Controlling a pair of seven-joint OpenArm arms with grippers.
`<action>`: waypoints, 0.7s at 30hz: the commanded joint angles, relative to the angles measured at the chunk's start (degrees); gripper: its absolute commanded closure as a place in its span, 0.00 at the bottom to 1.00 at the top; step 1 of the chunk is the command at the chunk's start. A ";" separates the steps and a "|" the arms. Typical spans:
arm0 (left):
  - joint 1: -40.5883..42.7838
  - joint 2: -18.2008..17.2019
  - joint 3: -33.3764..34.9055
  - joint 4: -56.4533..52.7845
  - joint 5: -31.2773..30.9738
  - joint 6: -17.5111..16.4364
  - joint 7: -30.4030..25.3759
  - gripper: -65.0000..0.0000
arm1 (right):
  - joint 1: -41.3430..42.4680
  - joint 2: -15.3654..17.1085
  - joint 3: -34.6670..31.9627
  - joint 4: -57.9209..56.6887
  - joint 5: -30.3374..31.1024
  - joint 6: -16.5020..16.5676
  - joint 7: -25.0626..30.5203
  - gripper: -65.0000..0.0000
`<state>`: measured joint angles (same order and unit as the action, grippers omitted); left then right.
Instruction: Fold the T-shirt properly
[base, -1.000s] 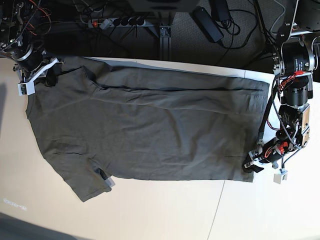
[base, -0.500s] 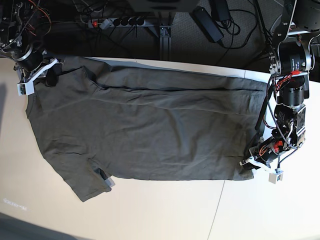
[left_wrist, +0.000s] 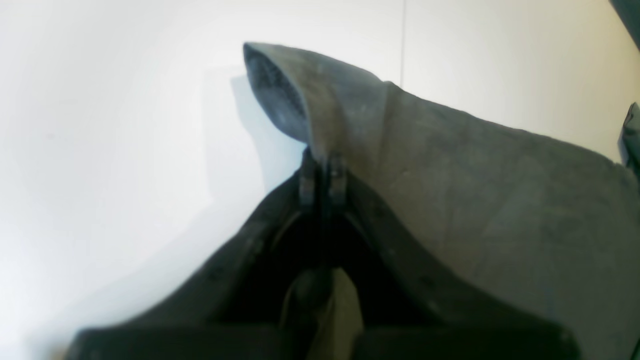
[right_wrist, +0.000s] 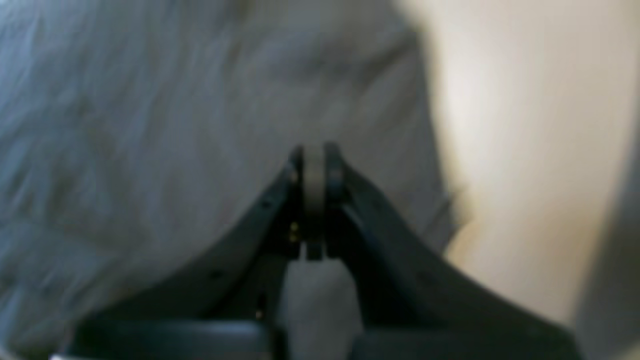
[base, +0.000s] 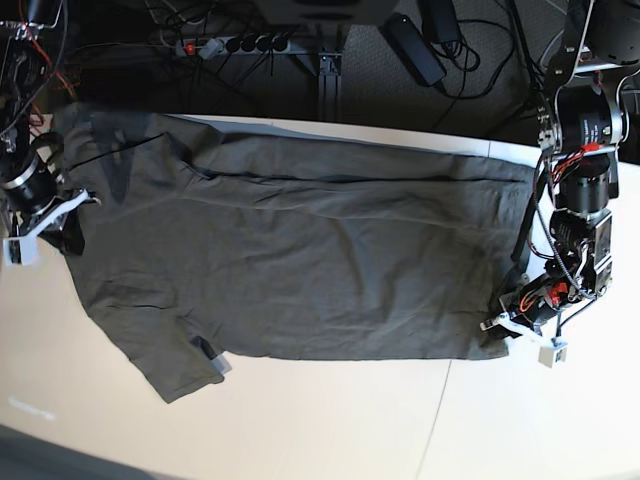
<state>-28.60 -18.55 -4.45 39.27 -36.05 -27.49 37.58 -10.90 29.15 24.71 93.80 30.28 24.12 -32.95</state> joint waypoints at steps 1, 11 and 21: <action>-0.90 -0.50 0.44 0.39 1.25 -0.66 1.66 1.00 | 2.84 2.08 0.57 -1.49 -0.85 2.73 2.19 1.00; -0.92 -0.52 12.63 0.42 5.68 -0.61 0.57 1.00 | 34.27 7.56 0.57 -43.34 -1.38 2.73 6.47 1.00; -0.92 -0.87 15.37 0.42 5.70 -0.61 -0.35 1.00 | 45.48 5.92 0.28 -71.87 -1.38 2.93 7.50 0.57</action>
<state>-29.52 -19.07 10.55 40.01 -32.64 -28.01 33.32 33.41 34.15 24.91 21.47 28.86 24.21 -25.52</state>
